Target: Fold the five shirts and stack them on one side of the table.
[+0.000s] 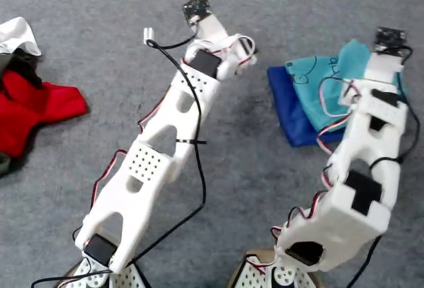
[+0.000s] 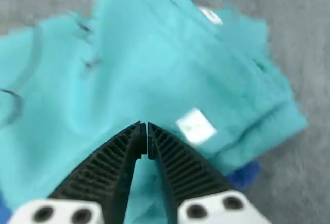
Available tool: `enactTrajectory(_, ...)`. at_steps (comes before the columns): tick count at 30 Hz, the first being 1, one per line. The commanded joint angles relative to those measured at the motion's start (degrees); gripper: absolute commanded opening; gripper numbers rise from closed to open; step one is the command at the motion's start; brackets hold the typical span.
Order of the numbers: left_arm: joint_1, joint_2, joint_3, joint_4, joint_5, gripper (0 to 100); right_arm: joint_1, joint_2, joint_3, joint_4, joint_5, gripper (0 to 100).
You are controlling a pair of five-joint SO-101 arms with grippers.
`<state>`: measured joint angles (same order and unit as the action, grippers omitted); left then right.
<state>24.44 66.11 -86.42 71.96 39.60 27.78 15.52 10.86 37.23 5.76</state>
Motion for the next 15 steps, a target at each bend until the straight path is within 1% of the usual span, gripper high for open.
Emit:
enactTrajectory(1, -3.43, -1.19, -8.26, 5.45, -4.04, 18, 0.75, 1.98, -7.87, 7.3, 1.49, 0.4)
enactTrajectory(4, -6.24, -1.63, -9.41, 8.26, -6.07, 18, 0.22, 3.91, -9.71, 9.32, 2.46, 0.4)
enactTrajectory(7, -9.32, -1.8, -9.49, 9.23, -7.12, 18, -0.13, 3.56, -12.44, 13.8, 2.29, 0.4)
enactTrajectory(11, -13.63, -5.67, -9.41, 11.25, -8.26, 18, -1.36, 0.66, -22.46, 20.57, 2.29, 0.4)
enactTrajectory(15, -16.7, -9.89, -9.41, 14.24, -9.76, 18, -2.33, 1.19, -33.63, 25.32, 2.55, 0.4)
